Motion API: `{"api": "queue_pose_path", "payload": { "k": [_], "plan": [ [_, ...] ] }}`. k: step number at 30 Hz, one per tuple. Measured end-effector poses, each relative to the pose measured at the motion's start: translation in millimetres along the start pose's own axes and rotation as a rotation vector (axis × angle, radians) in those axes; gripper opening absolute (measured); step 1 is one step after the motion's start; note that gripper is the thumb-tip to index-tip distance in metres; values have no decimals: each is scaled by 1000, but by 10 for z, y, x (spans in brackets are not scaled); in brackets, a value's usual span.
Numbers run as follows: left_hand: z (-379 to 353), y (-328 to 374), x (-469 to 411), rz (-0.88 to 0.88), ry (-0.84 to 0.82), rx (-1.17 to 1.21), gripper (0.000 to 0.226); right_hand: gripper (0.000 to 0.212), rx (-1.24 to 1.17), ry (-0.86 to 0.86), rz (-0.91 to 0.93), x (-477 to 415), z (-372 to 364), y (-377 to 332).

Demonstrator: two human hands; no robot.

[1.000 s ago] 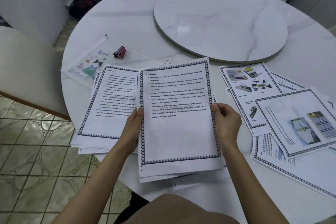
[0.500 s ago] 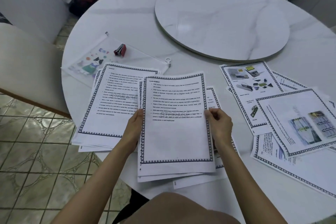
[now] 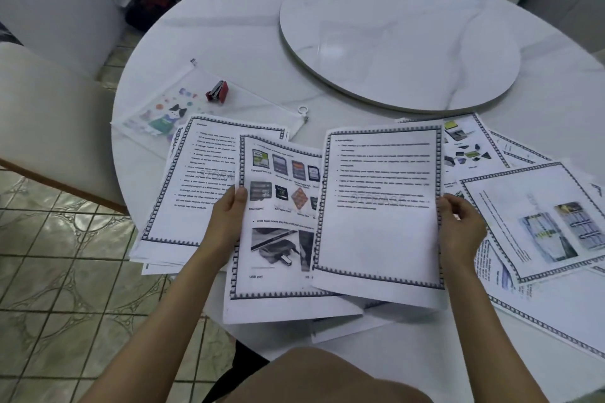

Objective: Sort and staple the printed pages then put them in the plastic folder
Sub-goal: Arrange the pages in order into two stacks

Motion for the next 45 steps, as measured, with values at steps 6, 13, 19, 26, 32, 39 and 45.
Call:
{"api": "queue_pose_path", "payload": {
  "k": [6, 13, 19, 26, 32, 39, 45],
  "plan": [
    [144, 275, -29, -26, -46, 145, 25, 22, 29, 20, -10, -40, 130, 127],
    [197, 628, 28, -85, -48, 245, 29, 23, 64, -4, -52, -32, 91, 287],
    [96, 774, 80, -88, -79, 315, 32, 24, 151, -167, -21, 59, -152, 256],
    [-37, 608, 91, 8, -127, 327, 40, 28, 79, -232, -30, 258, -356, -43],
    [-188, 413, 111, 68, -160, 283, 36, 29, -128, -792, -145, 952, -937, -358],
    [-196, 313, 129, 96, -173, 252, 35, 23, -93, -800, -224, 1043, -1047, -157],
    [-352, 370, 185, 125, -268, 333, 41, 33, -146, -1018, -327, 1359, -1270, -71]
  ]
}}
Point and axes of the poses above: each hand's wrist, its own x-axis away from the middle knuckle, its own z-axis out of the back of the hand, y = z × x, the point moved 8 cm from there along -x, towards the middle knuckle, and after that the axes turned 1 degree about -x, right-handed, at the moved point
